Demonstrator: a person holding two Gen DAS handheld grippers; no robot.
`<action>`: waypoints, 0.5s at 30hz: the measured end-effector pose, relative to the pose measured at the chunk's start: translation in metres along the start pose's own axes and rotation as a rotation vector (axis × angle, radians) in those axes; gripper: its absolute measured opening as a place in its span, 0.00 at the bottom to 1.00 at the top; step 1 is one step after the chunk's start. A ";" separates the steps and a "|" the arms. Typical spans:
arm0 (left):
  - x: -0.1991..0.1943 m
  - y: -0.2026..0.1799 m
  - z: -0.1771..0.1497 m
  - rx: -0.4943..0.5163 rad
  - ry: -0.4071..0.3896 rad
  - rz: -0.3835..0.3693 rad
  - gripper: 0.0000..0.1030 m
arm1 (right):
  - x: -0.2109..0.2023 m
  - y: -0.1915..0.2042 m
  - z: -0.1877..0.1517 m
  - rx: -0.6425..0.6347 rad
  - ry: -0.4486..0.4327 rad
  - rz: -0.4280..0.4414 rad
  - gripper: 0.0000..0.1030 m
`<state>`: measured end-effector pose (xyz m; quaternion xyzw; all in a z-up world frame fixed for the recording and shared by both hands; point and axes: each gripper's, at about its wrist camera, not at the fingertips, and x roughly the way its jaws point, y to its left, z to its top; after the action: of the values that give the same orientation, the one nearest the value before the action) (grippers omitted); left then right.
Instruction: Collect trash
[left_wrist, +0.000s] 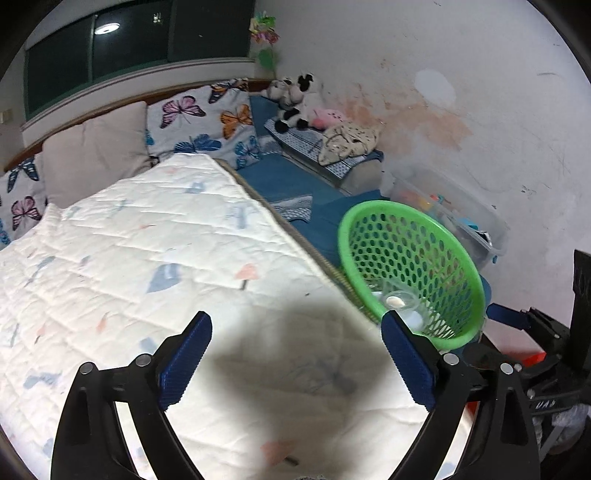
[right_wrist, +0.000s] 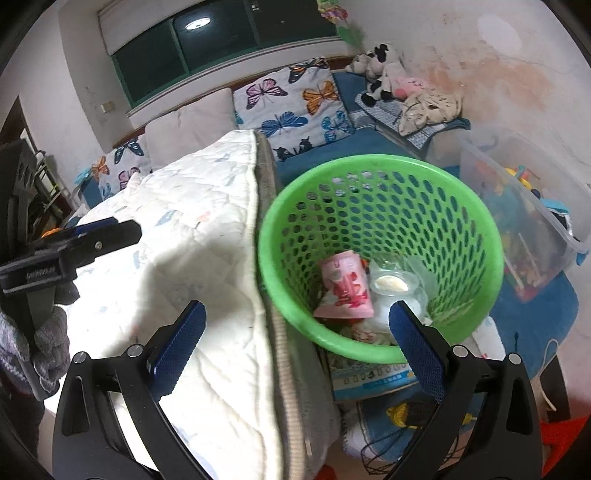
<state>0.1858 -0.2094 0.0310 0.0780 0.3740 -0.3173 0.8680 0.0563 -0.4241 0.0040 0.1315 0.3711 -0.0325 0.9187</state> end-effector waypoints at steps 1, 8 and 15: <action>-0.004 0.002 -0.003 0.003 -0.007 0.010 0.89 | 0.000 0.003 0.001 -0.003 0.001 0.003 0.96; -0.024 0.009 -0.014 -0.012 -0.036 0.042 0.91 | 0.001 0.021 0.002 -0.032 0.007 0.006 0.96; -0.046 0.020 -0.031 -0.037 -0.057 0.106 0.93 | 0.001 0.034 -0.001 -0.042 0.012 0.019 0.96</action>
<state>0.1556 -0.1596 0.0395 0.0726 0.3505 -0.2660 0.8951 0.0621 -0.3914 0.0099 0.1157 0.3758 -0.0154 0.9193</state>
